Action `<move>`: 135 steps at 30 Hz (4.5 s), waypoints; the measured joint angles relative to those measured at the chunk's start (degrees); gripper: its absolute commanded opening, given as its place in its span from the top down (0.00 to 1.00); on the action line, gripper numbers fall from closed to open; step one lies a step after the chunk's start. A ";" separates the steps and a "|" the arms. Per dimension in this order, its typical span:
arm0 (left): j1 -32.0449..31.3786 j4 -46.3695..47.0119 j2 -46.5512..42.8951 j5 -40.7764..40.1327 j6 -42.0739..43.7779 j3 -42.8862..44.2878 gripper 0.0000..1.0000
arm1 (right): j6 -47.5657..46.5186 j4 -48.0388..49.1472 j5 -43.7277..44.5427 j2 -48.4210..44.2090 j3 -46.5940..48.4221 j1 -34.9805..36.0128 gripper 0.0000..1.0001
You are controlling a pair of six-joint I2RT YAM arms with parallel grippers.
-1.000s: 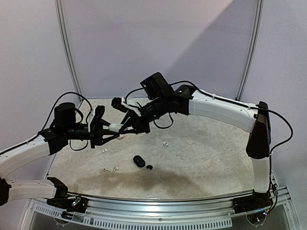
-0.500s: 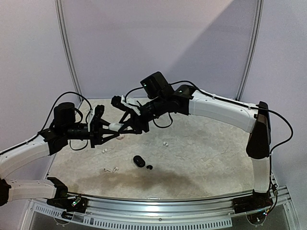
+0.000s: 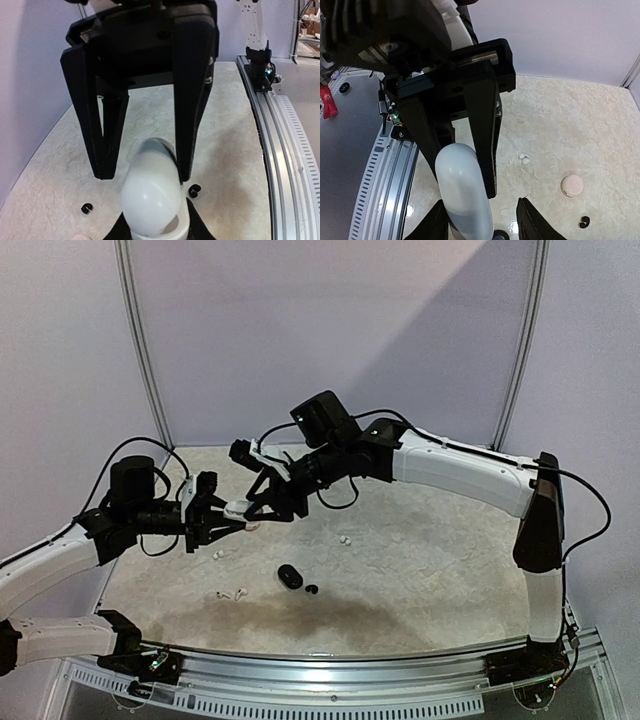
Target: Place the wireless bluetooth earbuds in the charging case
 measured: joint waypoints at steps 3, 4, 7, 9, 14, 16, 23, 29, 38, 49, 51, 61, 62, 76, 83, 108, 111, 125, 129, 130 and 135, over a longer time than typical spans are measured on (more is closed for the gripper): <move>-0.11 -1.46 0.00 0.33 0.70 0.00 1.00 | 0.48 0.85 0.24 0.00 0.00 -0.09 0.53; -0.33 -1.97 0.00 0.57 0.92 0.00 1.00 | 0.68 1.42 0.70 0.00 0.04 -0.24 0.53; -0.68 -2.21 -0.02 0.85 1.27 0.00 1.00 | 1.27 1.86 0.85 0.00 0.04 -0.81 0.54; -0.68 -2.23 -0.07 0.87 1.33 0.00 1.00 | 1.44 1.79 0.83 0.00 0.04 -0.83 0.54; -0.68 -1.92 -0.15 0.87 0.04 0.00 1.00 | 1.44 1.75 0.79 0.00 0.04 -0.83 0.52; -0.68 -0.72 -0.17 0.87 -1.90 -0.13 1.00 | 1.49 1.75 0.68 0.00 0.11 -0.92 0.52; -0.79 7.96 0.83 0.87 -13.42 -2.84 1.00 | 2.97 1.75 -0.96 0.00 0.20 -2.21 0.49; -0.79 10.80 1.60 0.63 -18.69 -3.45 1.00 | 4.63 2.25 -2.73 0.00 0.22 -3.19 0.43; -0.79 12.11 2.10 -0.46 -23.39 -3.61 1.00 | 12.81 9.27 -5.40 -0.61 -1.33 -5.81 0.41; -0.79 12.22 2.10 -1.73 -24.15 -3.80 1.00 | 32.13 -1.77 13.73 -1.62 -4.96 -18.12 0.60; -0.79 12.22 2.10 -1.73 -24.13 -3.80 1.00 | 31.36 -5.84 16.52 -0.02 -4.85 -18.05 0.63; -0.79 11.41 2.08 -1.73 -23.12 -3.80 1.00 | 22.38 -16.28 22.10 9.84 -7.61 -17.05 0.74; -0.79 11.28 2.08 -1.73 -23.10 -3.80 1.00 | 21.77 -16.44 22.27 10.08 -7.87 -17.09 0.74; -0.79 10.54 1.99 -1.77 -21.90 -3.80 1.00 | 17.88 -15.82 21.35 12.15 -9.60 -17.38 0.77; -0.79 10.25 1.99 -1.86 -21.57 -3.80 1.00 | 17.42 -15.39 19.45 12.79 -10.40 -17.46 0.77; -0.79 9.66 1.99 -2.64 -19.85 -3.80 1.00 | 16.72 -11.58 14.53 10.43 -14.84 -16.65 0.73; -0.79 9.55 1.99 -2.73 -19.43 -3.80 1.00 | 16.87 -11.69 13.09 10.27 -14.97 -16.11 0.74; -0.79 8.26 1.95 -2.82 -18.53 -3.80 1.00 | 17.77 -12.66 10.78 10.27 -15.85 -14.27 0.84; -0.79 8.15 1.95 -2.80 -18.43 -3.80 1.00 | 17.79 -12.68 10.82 10.27 -15.85 -14.27 0.90; -0.79 8.13 1.95 -2.82 -18.34 -3.80 1.00 | 17.86 -12.74 10.82 10.27 -15.78 -14.27 0.93; -0.79 8.13 1.75 -2.75 -18.08 -3.80 1.00 | 17.77 -13.97 10.84 10.27 -14.86 -14.32 0.99</move>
